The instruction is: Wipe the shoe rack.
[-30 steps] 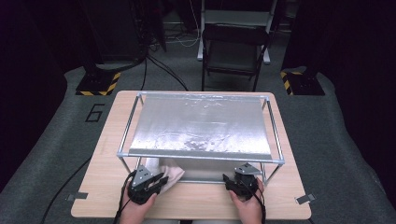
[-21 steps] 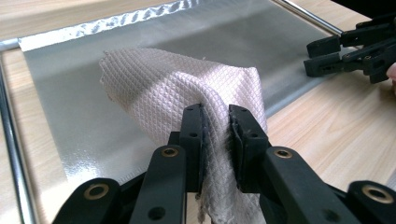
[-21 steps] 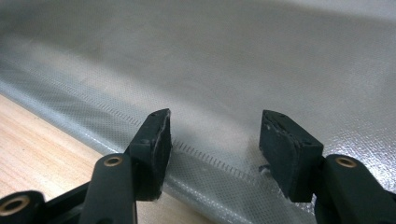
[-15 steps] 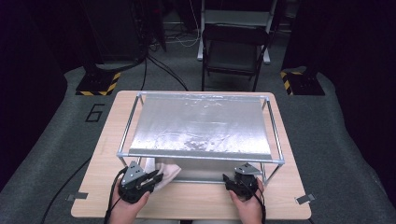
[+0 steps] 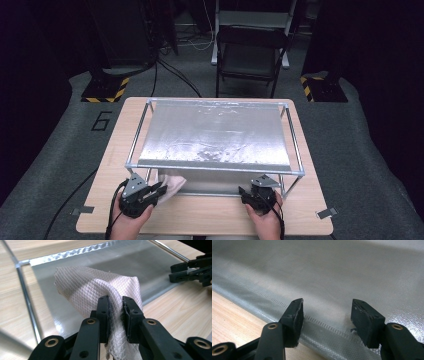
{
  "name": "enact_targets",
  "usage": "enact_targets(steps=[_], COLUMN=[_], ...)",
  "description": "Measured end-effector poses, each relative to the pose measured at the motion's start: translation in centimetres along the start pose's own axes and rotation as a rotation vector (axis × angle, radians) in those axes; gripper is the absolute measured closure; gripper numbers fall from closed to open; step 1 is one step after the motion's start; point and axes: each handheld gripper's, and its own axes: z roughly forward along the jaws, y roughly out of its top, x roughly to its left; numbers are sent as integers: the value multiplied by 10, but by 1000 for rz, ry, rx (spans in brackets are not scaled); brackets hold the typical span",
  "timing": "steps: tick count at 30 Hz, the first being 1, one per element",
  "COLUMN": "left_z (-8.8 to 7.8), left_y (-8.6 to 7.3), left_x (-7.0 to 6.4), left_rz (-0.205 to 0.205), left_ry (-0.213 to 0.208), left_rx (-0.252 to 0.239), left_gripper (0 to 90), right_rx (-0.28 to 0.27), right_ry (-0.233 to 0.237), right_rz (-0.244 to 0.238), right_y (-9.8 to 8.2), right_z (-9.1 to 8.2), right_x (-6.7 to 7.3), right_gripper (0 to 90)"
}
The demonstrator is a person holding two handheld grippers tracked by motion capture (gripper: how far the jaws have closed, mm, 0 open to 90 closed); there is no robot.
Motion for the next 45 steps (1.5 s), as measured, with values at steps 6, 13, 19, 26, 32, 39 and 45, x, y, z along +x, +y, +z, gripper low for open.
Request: enact_targets(steps=[6, 13, 19, 26, 32, 39, 45], left_z=[-12, -24, -45, -48, -39, -59, -70], left_y=[-7, -18, -9, -19, -37, -24, -16], left_x=[10, 21, 26, 34, 43, 44, 46], left_rz=[-20, -48, -45, -64, -105, -81, -71], left_ry=[38, 86, 130, 153, 160, 180, 215], left_rx=[1, 5, -46, -37, 3, -48, -99], left_gripper=[766, 769, 778, 782, 788, 792, 792], right_rx=[1, 0, 0, 7, 7, -2, -5], right_ry=[0, 1, 0, 0, 0, -2, 1], right_rz=[1, 1, 1, -1, 0, 0, -1], right_y=[0, 0, 0, 0, 0, 0, 0], right_z=[0, 0, 0, 0, 0, 0, 0], right_x=[0, 0, 0, 0, 0, 0, 0], right_gripper=[434, 433, 434, 434, 434, 435, 435])
